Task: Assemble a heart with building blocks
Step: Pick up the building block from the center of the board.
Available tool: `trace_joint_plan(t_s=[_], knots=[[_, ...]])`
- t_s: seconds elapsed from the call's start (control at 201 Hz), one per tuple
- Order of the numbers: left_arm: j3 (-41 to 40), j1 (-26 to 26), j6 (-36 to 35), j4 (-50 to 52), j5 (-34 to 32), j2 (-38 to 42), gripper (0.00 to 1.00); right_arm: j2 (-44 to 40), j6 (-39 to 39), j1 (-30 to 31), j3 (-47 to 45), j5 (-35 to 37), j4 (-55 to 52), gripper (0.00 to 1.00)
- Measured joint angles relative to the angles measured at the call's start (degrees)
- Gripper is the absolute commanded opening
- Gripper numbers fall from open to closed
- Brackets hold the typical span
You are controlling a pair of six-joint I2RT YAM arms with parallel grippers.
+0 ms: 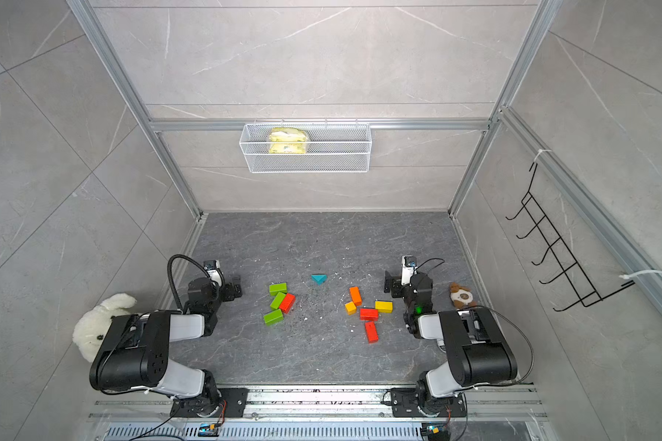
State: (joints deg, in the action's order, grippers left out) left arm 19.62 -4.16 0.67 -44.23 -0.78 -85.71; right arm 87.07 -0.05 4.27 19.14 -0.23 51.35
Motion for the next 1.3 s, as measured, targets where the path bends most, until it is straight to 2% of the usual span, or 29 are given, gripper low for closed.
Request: trace_joint_plan(t_s=[0.767, 0.851, 0.946, 1.011, 1.031, 1.125, 1.195, 1.3], knots=[[0.3, 0.0, 0.0, 0.7, -0.3, 0.1, 1.00, -0.7, 0.1, 0.0, 0.3, 0.9, -1.3, 1.00], [6.1, 0.8, 0.7, 13.0, -3.5, 2.1, 1.00, -7.2, 2.1, 0.4, 5.0, 5.1, -16.5, 1.00], [17.2, 1.2, 4.9, 25.6, -7.9, 6.9, 0.99, -14.5, 9.7, 0.5, 23.1, 11.0, -41.3, 1.00], [24.5, 1.1, 8.9, 32.1, -8.2, 11.3, 0.93, -15.6, 17.0, 0.5, 34.6, 14.5, -49.9, 1.00], [26.9, 1.1, 10.8, 34.1, -8.0, 12.7, 0.91, -15.7, 19.3, 0.2, 38.0, 14.8, -52.8, 0.96], [34.2, 1.7, 18.9, 40.5, -5.9, 16.5, 0.88, -12.5, 26.5, 0.2, 48.1, 14.8, -65.2, 0.92], [35.4, 4.6, 24.4, 44.2, -4.4, 17.9, 0.86, -7.2, 29.7, 5.8, 52.5, 17.1, -73.9, 0.87], [32.3, 15.3, 29.5, 50.1, -3.8, 17.4, 0.85, 0.9, 32.1, 19.7, 53.8, 17.5, -83.1, 0.84]])
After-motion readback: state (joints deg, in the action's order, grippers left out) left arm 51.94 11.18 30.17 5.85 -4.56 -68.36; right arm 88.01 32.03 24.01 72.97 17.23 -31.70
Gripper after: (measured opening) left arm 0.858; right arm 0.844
